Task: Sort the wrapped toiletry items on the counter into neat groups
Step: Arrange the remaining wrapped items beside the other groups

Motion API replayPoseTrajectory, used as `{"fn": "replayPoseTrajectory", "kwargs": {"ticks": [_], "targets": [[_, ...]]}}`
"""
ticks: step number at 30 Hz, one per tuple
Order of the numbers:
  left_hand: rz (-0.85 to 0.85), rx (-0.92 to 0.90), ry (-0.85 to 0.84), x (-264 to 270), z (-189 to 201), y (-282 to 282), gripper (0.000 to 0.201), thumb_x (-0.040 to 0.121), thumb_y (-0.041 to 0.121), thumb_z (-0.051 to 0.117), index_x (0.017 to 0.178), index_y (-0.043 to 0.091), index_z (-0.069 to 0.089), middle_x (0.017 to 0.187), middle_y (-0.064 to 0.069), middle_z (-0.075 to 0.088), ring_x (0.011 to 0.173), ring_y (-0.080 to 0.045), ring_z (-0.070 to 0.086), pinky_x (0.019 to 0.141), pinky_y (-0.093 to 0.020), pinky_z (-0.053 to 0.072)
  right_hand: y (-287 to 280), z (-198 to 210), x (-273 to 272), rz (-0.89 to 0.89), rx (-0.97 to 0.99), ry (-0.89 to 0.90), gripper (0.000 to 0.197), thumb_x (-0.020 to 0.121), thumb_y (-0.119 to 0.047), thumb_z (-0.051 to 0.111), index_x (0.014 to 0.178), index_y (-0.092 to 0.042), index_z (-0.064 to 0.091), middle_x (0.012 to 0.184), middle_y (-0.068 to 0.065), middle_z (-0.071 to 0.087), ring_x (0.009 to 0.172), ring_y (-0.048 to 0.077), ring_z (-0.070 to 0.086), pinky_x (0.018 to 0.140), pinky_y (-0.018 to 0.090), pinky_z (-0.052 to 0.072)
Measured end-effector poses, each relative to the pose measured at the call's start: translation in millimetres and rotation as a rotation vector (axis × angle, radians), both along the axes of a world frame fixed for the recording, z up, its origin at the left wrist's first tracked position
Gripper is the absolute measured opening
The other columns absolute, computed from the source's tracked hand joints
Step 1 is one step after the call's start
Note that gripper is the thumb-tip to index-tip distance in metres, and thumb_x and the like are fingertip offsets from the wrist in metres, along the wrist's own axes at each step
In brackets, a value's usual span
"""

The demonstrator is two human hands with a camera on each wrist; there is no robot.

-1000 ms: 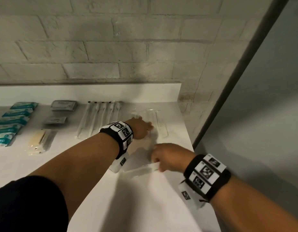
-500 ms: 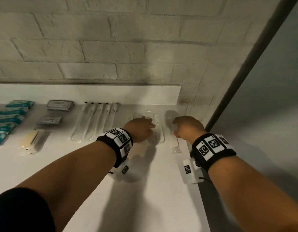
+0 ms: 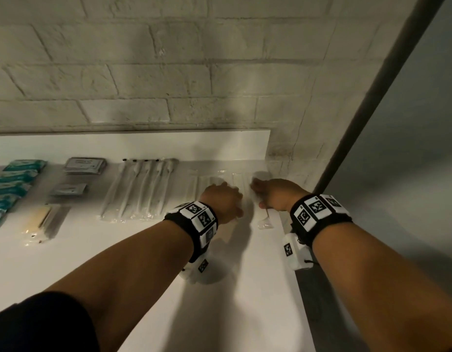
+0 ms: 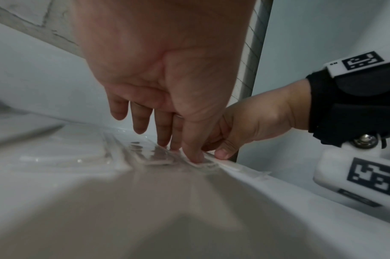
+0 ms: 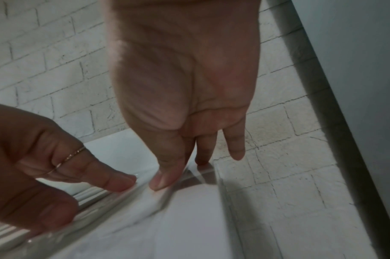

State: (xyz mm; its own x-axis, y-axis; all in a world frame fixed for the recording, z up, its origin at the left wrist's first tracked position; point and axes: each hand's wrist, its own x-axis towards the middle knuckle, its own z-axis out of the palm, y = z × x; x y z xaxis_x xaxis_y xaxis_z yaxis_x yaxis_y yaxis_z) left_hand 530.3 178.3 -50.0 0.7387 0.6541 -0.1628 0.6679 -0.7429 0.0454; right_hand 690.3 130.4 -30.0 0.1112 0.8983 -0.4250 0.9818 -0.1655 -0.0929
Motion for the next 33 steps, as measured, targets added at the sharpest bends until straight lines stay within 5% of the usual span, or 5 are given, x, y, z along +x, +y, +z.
{"fn": "replayPoseTrajectory", "kwargs": {"ticks": [5,8,11,25,33], "targets": [[0.011,-0.025,-0.053,-6.0,-0.9,-1.2,0.039,0.092,0.034,0.051,0.126,0.015,0.053,0.137,-0.005,0.048,0.126,-0.027,0.045,0.095,-0.036,0.039,-2.6,1.0,-0.9,0.032,0.058,0.046,0.062,0.096,-0.025,0.049,0.151,-0.023,0.022,0.152,0.006,0.036,0.124,0.028,0.051,0.092,0.032,0.044],[0.051,0.027,-0.017,-19.8,3.6,0.0,0.045,0.097,0.027,0.042,0.139,0.014,0.041,0.15,-0.006,0.035,0.135,-0.028,0.038,0.105,-0.04,0.035,-9.1,-0.2,-9.2,0.16,0.093,-0.026,0.059,0.097,-0.023,0.044,0.151,-0.031,0.023,0.161,-0.009,0.006,0.147,0.022,0.017,0.115,0.051,0.023],[0.09,-0.006,0.076,-27.5,8.3,-4.1,0.043,0.097,0.024,0.039,0.138,0.012,0.043,0.149,-0.007,0.036,0.132,-0.028,0.04,0.105,-0.04,0.034,-18.1,-1.6,-21.6,0.211,0.074,-0.027,0.054,0.099,-0.025,0.042,0.15,-0.034,0.026,0.16,-0.013,0.009,0.149,0.015,0.009,0.119,0.05,0.006],[0.154,-0.022,0.045,-38.7,0.2,-10.0,0.057,0.092,0.016,0.038,0.147,0.009,0.028,0.158,-0.006,0.021,0.145,-0.027,0.019,0.116,-0.047,0.016,-18.6,8.5,-43.5,0.221,0.048,-0.05,0.062,0.098,-0.01,0.034,0.153,-0.033,0.015,0.161,-0.013,0.005,0.149,0.015,0.005,0.119,0.052,0.002],[0.227,-0.167,0.167,-55.9,5.6,-8.6,0.064,0.092,0.012,0.032,0.153,0.011,0.013,0.163,-0.002,0.005,0.149,-0.031,-0.002,0.118,-0.051,0.001,-14.4,14.4,-64.6,0.287,-0.065,-0.11,0.06,0.096,-0.007,0.036,0.151,-0.03,0.027,0.161,-0.011,0.013,0.149,0.017,0.008,0.117,0.057,0.001]]}}
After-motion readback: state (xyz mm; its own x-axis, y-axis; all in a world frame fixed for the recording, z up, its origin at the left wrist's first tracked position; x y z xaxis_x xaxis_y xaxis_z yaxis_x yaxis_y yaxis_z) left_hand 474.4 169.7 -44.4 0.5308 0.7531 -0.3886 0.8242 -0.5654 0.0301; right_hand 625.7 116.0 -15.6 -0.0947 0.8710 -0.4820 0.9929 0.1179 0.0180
